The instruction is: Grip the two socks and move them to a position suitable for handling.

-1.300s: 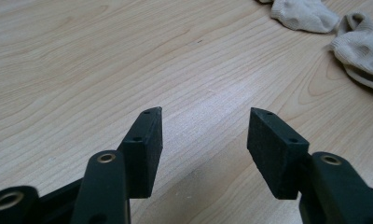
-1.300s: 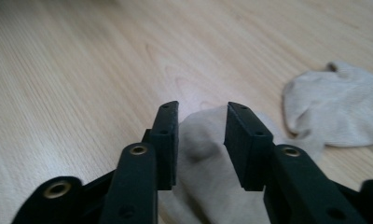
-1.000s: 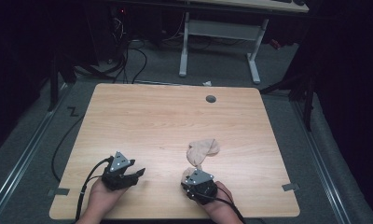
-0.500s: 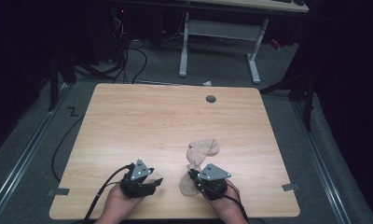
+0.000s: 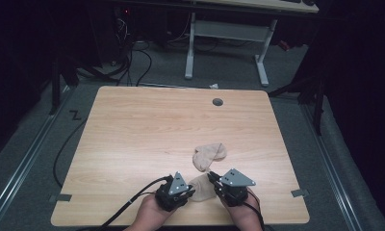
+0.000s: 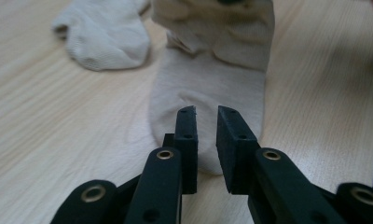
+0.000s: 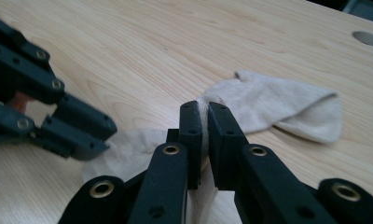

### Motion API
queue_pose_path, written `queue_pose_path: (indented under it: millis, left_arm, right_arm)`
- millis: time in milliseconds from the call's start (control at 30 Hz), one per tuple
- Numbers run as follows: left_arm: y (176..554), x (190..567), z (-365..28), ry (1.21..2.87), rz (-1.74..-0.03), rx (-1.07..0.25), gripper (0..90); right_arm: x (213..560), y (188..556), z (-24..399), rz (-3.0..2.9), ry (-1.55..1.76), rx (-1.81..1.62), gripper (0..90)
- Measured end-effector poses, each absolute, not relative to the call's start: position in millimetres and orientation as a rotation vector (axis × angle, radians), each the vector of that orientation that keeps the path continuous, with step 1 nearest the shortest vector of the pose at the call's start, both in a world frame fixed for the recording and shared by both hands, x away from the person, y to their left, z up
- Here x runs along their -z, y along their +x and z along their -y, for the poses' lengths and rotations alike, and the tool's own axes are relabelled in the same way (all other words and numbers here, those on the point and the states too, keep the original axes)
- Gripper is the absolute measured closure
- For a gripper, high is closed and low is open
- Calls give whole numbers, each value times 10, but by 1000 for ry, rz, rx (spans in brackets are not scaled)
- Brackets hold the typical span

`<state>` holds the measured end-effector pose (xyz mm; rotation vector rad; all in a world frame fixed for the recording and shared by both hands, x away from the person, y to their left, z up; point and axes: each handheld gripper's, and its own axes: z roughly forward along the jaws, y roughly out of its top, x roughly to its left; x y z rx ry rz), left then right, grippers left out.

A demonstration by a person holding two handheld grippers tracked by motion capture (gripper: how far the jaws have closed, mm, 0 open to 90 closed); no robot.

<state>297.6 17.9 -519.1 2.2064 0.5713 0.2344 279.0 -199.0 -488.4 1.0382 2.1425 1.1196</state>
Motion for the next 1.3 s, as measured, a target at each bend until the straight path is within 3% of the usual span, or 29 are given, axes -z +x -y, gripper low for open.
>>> queue_pose_path:
  millis: [400, 600, 800, 1300]
  left_arm:
    - [3018, 5262, -166, 2263, -572, -238, 769]
    - [2999, 5259, -175, 2268, -564, -248, 745]
    - [3011, 5253, -221, 2274, -567, -247, 739]
    - [3067, 5230, -527, 2294, -630, -269, 740]
  right_arm:
    - [4994, 2728, 2393, -2073, 1176, -1025, 832]
    - [5023, 2733, 2649, -2031, 1264, -1006, 765]
    - [5065, 2799, 2567, -2097, 1242, -997, 841]
    - [5254, 2903, 2276, -2299, 1189, -947, 830]
